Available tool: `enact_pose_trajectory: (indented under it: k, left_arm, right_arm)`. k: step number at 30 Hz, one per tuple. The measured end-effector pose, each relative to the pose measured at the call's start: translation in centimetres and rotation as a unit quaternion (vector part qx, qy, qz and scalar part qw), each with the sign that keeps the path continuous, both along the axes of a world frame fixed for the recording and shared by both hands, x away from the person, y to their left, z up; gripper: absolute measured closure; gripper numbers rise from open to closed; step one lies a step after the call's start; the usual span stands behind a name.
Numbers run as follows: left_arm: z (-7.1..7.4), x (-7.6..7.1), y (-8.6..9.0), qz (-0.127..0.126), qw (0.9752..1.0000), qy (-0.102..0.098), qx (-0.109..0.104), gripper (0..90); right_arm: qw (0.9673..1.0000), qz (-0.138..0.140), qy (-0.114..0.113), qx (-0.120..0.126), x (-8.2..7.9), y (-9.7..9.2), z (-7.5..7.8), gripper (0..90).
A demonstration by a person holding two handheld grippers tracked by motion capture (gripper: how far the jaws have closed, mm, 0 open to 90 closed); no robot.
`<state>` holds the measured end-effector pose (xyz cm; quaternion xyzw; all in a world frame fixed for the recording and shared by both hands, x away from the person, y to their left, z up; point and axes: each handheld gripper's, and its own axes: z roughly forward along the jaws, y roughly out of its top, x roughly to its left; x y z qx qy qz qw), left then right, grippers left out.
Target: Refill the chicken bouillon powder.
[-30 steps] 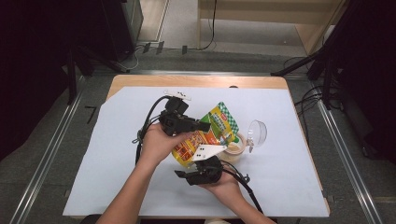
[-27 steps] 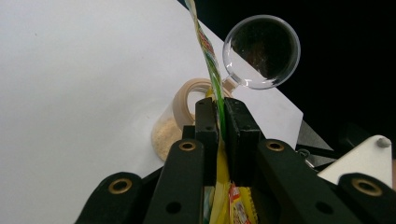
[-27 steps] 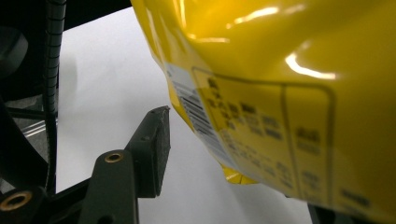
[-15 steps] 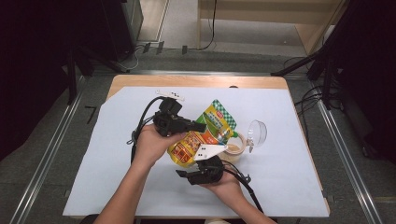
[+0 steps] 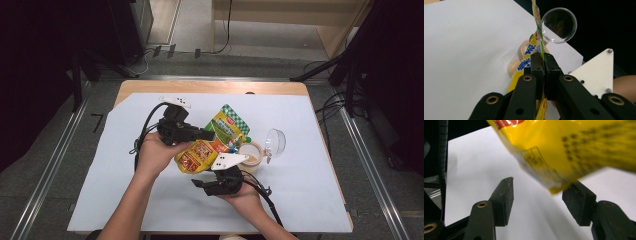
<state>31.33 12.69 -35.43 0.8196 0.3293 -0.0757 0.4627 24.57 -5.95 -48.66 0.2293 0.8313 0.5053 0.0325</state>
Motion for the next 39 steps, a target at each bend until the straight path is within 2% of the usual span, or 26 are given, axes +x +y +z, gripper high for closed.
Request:
enact_pose_trajectory:
  k: [3,13,20,27,30,39]
  left_arm:
    - [0.2,0.0,0.7,0.003,0.9999,0.0,-0.015,88.8]
    - [0.4,0.3,2.3,0.018,0.9994,-0.013,-0.027,88.8]
    - [0.1,1.3,3.5,0.038,0.9985,-0.019,-0.034,88.7]
    - [-0.7,2.5,4.4,0.054,0.9973,-0.028,-0.042,88.6]
    - [-1.2,3.1,4.5,0.061,0.9968,-0.034,-0.039,88.6]
    - [-3.6,4.7,4.5,0.073,0.9967,-0.02,-0.028,88.6]
  right_arm:
    - [1.0,-0.004,-0.003,0.004,0.1,-0.2,0.1,44.0]
    - [1.0,-0.004,-0.004,0.005,0.0,-0.4,0.2,44.2]
    - [0.9999,-0.006,-0.007,0.003,0.1,-0.5,0.3,44.3]
    - [1.0,-0.007,-0.007,0.0,0.1,-0.6,0.3,44.5]
    - [1.0,-0.007,-0.006,0.0,0.0,-0.6,0.3,44.5]
    - [1.0,-0.002,-0.002,-0.001,-0.2,-0.5,0.3,44.6]
